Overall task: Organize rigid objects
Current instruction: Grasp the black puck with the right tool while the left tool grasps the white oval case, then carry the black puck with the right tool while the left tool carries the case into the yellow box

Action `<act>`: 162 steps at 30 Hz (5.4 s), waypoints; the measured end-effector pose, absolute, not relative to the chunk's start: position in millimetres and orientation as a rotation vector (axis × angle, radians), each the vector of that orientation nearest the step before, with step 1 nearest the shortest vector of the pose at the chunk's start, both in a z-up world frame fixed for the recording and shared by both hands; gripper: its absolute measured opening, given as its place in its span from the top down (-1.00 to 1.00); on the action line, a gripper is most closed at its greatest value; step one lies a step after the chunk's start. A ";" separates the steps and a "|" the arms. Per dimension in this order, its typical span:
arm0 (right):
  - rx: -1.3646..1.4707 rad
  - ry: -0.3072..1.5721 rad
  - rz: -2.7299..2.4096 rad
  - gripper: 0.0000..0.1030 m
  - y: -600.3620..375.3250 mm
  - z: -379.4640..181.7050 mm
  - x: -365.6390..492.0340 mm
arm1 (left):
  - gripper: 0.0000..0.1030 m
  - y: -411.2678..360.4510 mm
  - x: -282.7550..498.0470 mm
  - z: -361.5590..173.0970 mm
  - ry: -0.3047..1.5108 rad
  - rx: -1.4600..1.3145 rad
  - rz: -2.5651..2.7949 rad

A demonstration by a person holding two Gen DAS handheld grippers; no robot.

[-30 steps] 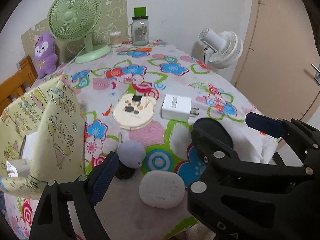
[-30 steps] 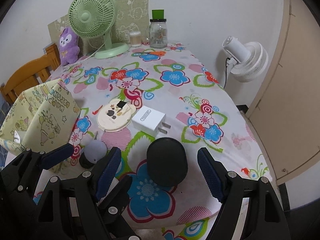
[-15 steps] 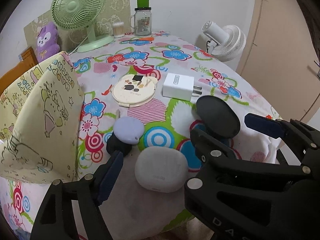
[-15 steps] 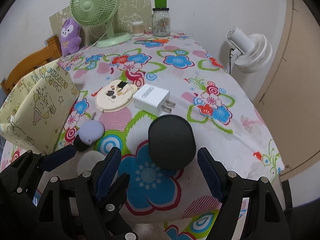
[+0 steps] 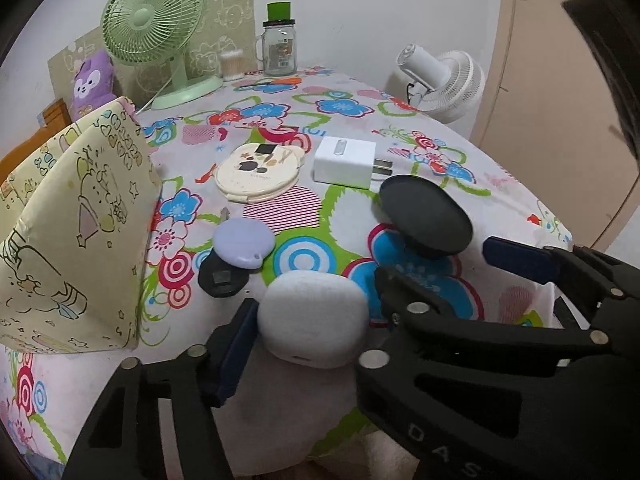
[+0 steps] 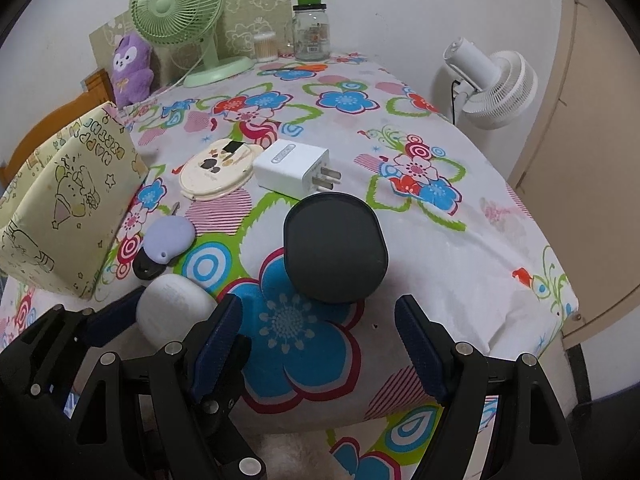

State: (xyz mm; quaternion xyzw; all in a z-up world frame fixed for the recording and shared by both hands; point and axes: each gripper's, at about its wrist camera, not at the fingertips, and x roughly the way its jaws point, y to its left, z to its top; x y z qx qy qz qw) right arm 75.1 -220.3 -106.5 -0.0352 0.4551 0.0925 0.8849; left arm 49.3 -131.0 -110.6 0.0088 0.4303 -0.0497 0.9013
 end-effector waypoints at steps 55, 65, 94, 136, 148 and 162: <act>-0.066 0.892 0.150 -0.13 -208.4 -77.1 87.6 | -0.11 -120.4 62.5 -78.7 0.867 0.041 -0.116; -0.067 0.860 0.137 -0.13 -200.4 -53.4 68.3 | -0.11 -114.6 48.0 -56.9 0.849 0.054 -0.125; -0.071 0.772 0.158 -0.13 -161.7 17.4 58.8 | -0.11 -77.1 42.7 9.4 0.792 0.094 -0.143; -0.128 0.858 0.382 -0.13 -10.8 1.5 108.4 | -0.11 65.9 69.7 -0.3 0.830 0.063 0.043; -0.123 0.935 0.395 -0.13 16.2 -21.3 125.4 | -0.11 89.7 83.3 -19.3 0.865 0.062 0.074; -0.140 1.001 0.400 -0.13 32.7 -48.0 145.7 | -0.12 106.4 100.0 -42.3 0.950 0.001 0.092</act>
